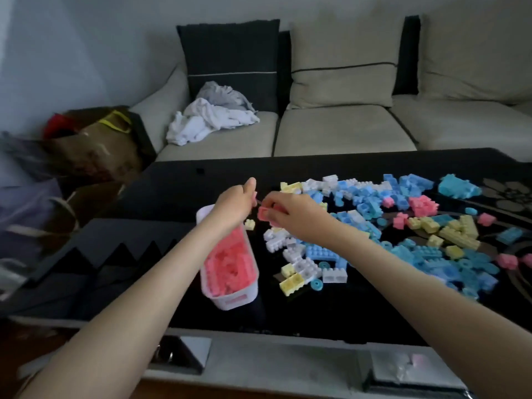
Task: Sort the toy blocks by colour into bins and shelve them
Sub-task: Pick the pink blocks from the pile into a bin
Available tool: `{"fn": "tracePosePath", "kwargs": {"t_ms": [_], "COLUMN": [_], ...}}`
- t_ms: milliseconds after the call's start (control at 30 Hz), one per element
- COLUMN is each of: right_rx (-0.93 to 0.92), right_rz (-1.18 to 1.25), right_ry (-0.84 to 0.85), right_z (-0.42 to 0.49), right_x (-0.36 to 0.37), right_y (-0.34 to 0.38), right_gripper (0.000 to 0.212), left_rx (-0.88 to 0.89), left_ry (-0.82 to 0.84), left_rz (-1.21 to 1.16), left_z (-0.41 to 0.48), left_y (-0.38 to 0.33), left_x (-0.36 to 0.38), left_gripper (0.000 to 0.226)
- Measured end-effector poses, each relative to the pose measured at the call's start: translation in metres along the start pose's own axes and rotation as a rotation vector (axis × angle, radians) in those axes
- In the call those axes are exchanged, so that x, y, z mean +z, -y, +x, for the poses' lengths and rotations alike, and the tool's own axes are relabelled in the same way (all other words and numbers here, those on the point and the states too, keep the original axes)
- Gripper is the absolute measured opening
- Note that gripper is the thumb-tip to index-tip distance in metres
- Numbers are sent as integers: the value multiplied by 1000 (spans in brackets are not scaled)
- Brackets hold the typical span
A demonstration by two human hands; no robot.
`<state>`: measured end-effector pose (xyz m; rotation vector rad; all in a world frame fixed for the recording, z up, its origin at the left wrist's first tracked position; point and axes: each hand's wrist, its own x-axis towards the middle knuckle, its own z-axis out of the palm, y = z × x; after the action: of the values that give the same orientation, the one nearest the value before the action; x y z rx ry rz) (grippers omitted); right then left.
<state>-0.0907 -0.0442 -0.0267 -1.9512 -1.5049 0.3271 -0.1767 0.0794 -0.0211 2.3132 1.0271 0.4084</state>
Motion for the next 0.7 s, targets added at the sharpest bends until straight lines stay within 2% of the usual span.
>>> {"fn": "tracePosePath", "kwargs": {"t_ms": [67, 133, 200, 267, 300, 367, 467, 533, 633, 700], "right_rx": [-62, -93, -142, -231, -242, -213, -194, -171, -50, 77], "right_rz": [-28, -67, -233, -447, -451, -340, -177, -116, -117, -127], "right_ry": [80, 220, 370, 422, 416, 389, 264, 169, 76, -1], "right_z": [6, 10, 7, 3, 0, -3, -7, -14, -36, -60], "right_x": [18, 39, 59, 71, 71, 62, 46, 35, 7, -19], "right_y": [22, 35, 42, 42, 41, 36, 21, 8, -21, -46], "right_gripper": [18, 10, 10, 22, 22, 21, 36, 38, 34, 30], "left_rx": [-9, -14, -30, -43, -35, 33, 123, 174, 315, 388], "left_ry": [0, 100, 179, 195, 181, 140, 4, -48, -43, 39], "left_rz": [168, 318, 338, 224, 155, 76, 79, 87, 40, -6], "left_z": [-11, -22, -33, -39, -42, -43, -40, -37, -36, -37], "left_y": [34, 63, 78, 80, 77, 69, 51, 35, 0, -31], "left_x": [-15, -16, -10, -9, -11, -16, -18, -8, 25, 54], "left_gripper": [42, 28, 24, 37, 44, 41, 35, 36, 36, 35]}}
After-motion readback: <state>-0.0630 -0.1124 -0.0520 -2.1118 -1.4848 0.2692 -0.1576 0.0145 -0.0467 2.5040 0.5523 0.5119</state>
